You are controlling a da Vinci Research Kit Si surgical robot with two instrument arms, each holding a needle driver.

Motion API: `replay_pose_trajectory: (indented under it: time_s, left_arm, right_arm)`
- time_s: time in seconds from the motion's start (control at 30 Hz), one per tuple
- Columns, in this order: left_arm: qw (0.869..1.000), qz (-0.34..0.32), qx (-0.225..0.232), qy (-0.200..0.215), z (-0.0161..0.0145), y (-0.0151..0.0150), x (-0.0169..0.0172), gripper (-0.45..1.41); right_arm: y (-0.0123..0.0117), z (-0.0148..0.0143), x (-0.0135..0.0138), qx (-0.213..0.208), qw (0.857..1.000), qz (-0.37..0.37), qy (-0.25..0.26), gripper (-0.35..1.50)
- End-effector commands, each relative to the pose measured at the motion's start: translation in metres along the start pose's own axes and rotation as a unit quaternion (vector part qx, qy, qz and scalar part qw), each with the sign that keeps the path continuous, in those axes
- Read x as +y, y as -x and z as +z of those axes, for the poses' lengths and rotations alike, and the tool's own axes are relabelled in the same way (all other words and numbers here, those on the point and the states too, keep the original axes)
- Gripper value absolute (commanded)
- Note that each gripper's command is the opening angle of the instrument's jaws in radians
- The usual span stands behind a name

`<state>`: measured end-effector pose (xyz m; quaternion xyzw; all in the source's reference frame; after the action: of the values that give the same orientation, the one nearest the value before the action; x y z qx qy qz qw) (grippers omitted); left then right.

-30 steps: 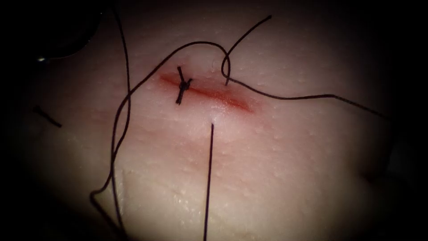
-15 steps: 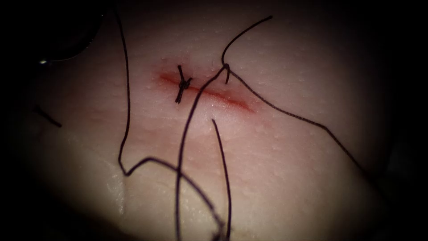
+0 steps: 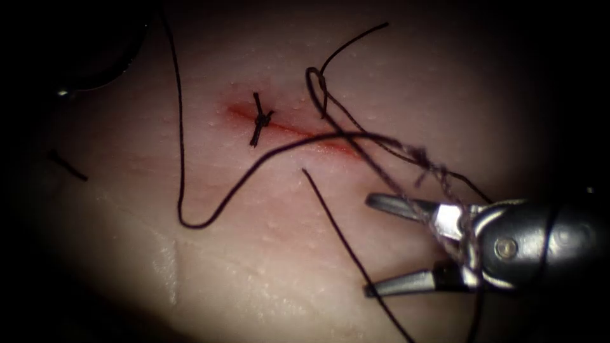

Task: Wound Closure
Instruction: Right end-effector grabs and pulls suture through until short tail remains on top side

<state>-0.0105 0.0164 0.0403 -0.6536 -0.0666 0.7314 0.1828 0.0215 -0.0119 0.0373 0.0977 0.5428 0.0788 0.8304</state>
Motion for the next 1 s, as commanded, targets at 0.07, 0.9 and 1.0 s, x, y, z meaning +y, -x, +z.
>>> replay_pose_trajectory:
  time_s: [0.07,0.9,1.0]
  left_arm:
    - [1.000,-0.002,0.000,0.001,0.0005,0.0007,0.0006,-0.45]
    - [1.000,-0.001,0.001,0.002,0.0004,0.0007,0.0008,-0.45]
    - [1.000,-0.001,0.001,0.002,0.0005,0.0008,0.0008,-0.45]
  right_arm:
    - [0.0019,0.0022,0.0014,-0.003,1.000,-0.012,0.007,1.05]
    - [0.0039,0.0060,-0.0023,0.035,0.998,-0.059,0.006,-0.35]
    - [0.0032,0.0048,-0.0047,0.039,0.997,-0.062,-0.002,-0.35]
